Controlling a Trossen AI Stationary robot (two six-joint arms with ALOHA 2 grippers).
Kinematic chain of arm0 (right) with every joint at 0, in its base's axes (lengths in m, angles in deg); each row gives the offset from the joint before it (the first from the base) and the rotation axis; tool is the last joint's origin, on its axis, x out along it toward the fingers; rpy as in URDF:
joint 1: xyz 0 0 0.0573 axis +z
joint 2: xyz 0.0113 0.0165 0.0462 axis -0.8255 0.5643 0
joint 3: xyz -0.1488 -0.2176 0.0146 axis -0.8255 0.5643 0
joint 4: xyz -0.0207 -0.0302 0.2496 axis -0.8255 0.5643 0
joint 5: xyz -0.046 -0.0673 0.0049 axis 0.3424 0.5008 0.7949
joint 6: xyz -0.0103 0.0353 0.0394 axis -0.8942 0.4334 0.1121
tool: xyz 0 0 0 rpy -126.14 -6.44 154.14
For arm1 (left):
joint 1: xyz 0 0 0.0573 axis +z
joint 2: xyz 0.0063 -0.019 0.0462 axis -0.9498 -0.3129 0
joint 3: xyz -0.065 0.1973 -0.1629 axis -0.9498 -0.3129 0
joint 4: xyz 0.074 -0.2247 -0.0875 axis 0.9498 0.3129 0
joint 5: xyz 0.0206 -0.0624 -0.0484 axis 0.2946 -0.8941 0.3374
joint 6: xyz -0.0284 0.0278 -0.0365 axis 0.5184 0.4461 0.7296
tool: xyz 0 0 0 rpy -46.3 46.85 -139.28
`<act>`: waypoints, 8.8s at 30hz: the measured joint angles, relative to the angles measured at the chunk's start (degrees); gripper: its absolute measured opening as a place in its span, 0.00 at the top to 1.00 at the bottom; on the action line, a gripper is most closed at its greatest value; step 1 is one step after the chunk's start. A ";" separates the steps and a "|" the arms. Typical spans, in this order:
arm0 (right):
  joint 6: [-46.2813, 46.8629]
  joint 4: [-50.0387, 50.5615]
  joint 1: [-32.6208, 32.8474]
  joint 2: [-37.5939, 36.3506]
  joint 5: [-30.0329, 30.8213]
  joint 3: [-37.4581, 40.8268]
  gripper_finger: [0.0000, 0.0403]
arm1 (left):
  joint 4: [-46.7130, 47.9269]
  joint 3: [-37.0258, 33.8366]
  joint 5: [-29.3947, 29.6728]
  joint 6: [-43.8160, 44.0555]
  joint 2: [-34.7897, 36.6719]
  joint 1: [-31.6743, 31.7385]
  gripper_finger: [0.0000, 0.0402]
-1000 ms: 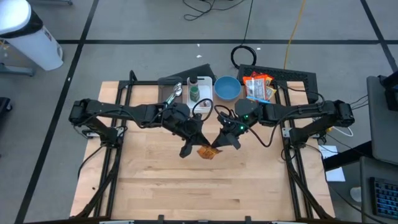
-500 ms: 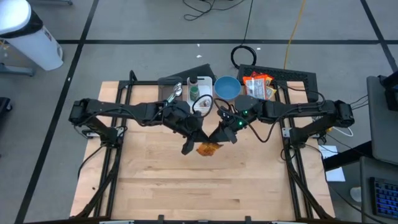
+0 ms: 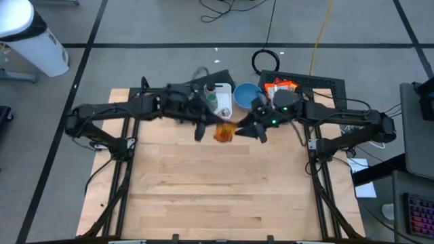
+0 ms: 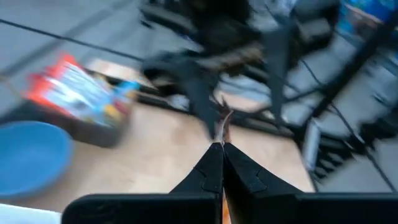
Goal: Pick & Place Food Item
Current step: Put the brown seasoning bag into the white bin, then return to Home Position
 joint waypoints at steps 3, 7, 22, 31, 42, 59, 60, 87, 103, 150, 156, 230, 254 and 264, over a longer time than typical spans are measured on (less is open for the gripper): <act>-2.36 0.17 0.03 -3.36 4.92 1.82 0.43 | -0.86 0.00 1.56 0.00 1.05 2.48 1.00; -2.18 -0.05 0.63 -8.25 9.61 6.96 0.43 | -1.98 -0.24 1.54 0.00 1.07 4.52 1.00; 23.30 -40.24 8.48 -22.85 26.34 44.98 0.45 | -19.26 -13.95 -3.01 4.41 0.39 11.51 1.00; 24.20 -49.61 13.86 -22.48 41.95 51.46 0.45 | -25.94 -20.31 -7.18 4.89 0.41 17.19 1.00; 24.02 -49.41 12.70 -22.37 45.49 51.48 0.46 | -38.65 -30.47 -8.75 9.12 0.41 23.38 1.00; 24.50 -49.43 12.67 -22.37 50.63 51.47 0.47 | -39.57 -36.01 -8.40 5.36 0.41 27.76 1.00; 24.49 -49.42 12.63 -22.37 50.77 51.48 0.48 | -39.65 -36.40 -8.42 5.19 0.41 27.88 1.00; 25.89 -49.41 12.66 -22.37 52.00 51.44 0.48 | -50.71 -38.77 -6.19 9.01 -6.26 27.70 1.00; 25.82 -49.34 12.67 -22.35 52.02 51.42 0.48 | -52.01 -38.75 -2.13 8.07 -10.17 26.20 1.00; 25.97 -48.39 12.44 -22.33 51.80 51.42 0.48 | -51.74 -38.75 3.54 15.27 -10.90 24.25 0.48; 20.08 -53.87 12.41 -22.35 48.81 51.42 0.48 | -55.15 -38.71 -3.67 15.93 -6.55 25.82 0.49; -12.88 22.83 -23.95 -68.82 27.19 33.71 1.00 | -13.63 -64.15 3.76 17.89 75.38 28.21 0.99; -8.18 11.89 -23.82 -68.95 32.45 52.50 1.00 | -4.25 -64.22 7.79 17.92 75.38 28.15 0.99; -7.09 11.37 -23.82 -68.94 33.96 56.42 1.00 | -1.30 -64.22 12.77 17.92 75.36 28.17 0.99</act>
